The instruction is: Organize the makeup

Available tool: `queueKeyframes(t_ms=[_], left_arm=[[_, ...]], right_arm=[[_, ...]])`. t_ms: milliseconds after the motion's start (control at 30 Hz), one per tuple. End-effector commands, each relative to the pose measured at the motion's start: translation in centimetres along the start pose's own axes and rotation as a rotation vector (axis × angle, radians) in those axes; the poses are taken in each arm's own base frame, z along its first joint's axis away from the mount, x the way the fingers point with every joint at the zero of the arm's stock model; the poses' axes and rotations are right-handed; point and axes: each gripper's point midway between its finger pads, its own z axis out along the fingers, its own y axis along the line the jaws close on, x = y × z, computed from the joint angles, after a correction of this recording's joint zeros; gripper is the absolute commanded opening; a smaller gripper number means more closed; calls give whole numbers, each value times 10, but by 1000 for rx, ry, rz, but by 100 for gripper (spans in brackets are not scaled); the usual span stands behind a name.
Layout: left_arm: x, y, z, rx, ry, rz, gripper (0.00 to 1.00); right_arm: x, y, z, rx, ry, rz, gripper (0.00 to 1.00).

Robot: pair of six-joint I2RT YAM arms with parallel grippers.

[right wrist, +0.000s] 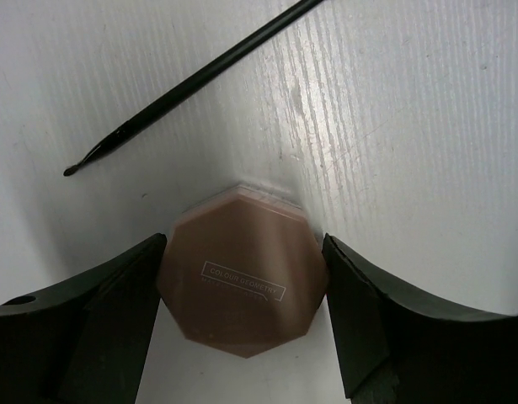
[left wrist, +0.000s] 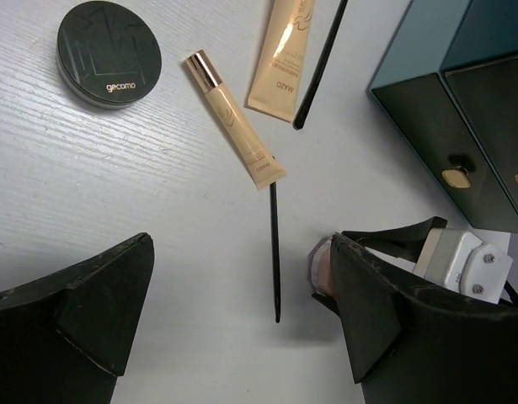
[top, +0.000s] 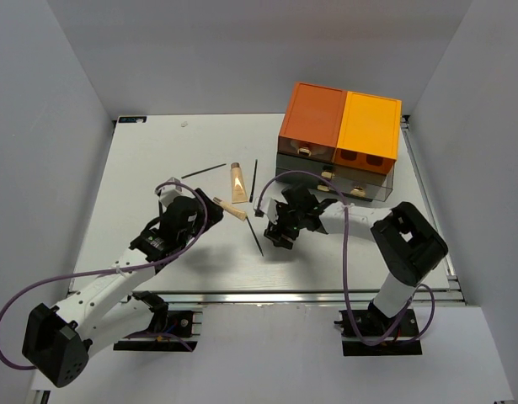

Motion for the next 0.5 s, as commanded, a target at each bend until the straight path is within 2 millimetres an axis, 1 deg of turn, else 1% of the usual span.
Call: queueKeyframes(t_ms=[0,33,67,100,133,167,200,233,267,300,333,367,400,433,467], left_arm=[[-9,2,-3,-16,-30,-10,94],[-8,4,-1,-31,-27,-11,93],[-8,11,-1,-64,-28,-8,89],[-12,11,0,-80,-34,-12,82],[-11,16,4,-109,-26,-4,61],[-14,22,5,-143,-27,11,51],[-16,26,7,-166,-26,21,47],[-21,24,11,-189,-25,33,47],[-26,33,14,-235,-25,41,50],[-30,38,16,-266,-20,64,60],[-41,32,18,-272,-31,67,70],[-43,45,25,-330,-9,100,83],[-45,46,28,-343,5,116,87],[-53,41,32,-338,5,121,90],[-54,50,39,-369,27,153,95]], right_arm=[[-13,-5,-15,37,-28,-75,19],[-19,-3,-19,25,-49,-80,10],[-26,-1,-26,15,-63,-72,0],[-42,2,-40,9,-109,-82,0],[-70,8,-54,-43,-195,-99,0],[-79,15,-67,-88,-220,-84,0],[-102,21,-91,-108,-299,-112,0],[-121,33,-108,-164,-376,-136,0],[-141,32,-126,-154,-432,-147,0],[-159,33,-149,-125,-500,-174,0],[-170,28,-163,-93,-539,-175,0],[-183,16,-181,-39,-576,-163,0],[-194,6,-198,21,-615,-114,0],[-195,-20,-209,152,-606,-50,0],[-192,-45,-223,246,-611,14,0]])
